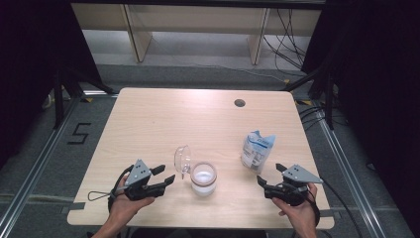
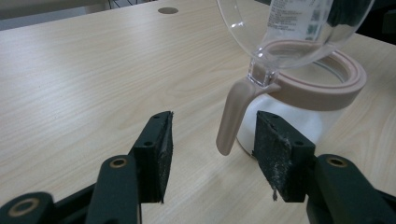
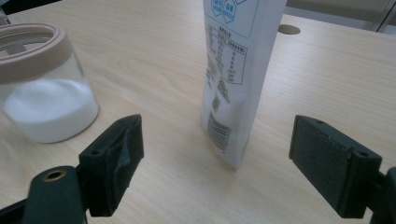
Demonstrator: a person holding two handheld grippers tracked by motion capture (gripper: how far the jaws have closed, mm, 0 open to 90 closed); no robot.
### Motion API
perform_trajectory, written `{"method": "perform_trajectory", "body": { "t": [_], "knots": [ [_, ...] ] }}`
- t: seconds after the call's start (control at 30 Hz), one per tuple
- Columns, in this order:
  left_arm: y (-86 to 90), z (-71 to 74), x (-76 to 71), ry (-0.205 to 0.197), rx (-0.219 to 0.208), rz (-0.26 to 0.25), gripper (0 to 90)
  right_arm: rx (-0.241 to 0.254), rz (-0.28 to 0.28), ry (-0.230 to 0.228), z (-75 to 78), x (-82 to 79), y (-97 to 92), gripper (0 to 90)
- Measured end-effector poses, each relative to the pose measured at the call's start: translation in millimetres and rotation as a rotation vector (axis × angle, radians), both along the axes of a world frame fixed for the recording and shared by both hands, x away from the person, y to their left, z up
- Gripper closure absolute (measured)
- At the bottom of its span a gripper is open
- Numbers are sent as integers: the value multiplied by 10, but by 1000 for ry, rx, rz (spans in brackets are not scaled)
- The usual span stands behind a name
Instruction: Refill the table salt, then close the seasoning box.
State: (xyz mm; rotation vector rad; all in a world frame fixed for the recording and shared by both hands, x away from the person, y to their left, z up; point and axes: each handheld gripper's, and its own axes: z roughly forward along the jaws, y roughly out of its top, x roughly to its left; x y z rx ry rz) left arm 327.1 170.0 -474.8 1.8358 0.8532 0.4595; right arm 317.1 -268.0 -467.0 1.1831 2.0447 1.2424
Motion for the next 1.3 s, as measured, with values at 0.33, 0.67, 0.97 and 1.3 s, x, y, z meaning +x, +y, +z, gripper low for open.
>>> {"method": "perform_trajectory", "body": {
  "t": [0.33, 0.67, 0.97, 1.3],
  "knots": [
    [9, 102, 75, -15, -20, 11, 493, -35, 30, -9, -13, -3, -27, 198],
    [19, 178, 120, -7, -42, 0, 535, -30, 16, 3, -17, -54, -25, 204],
    [8, 296, 133, -41, -46, -12, 585, -23, 19, 3, -24, -55, -22, 207],
    [-43, 376, 137, -62, -38, -43, 753, -22, 13, 13, -32, -54, -9, 211]
  ]
}}
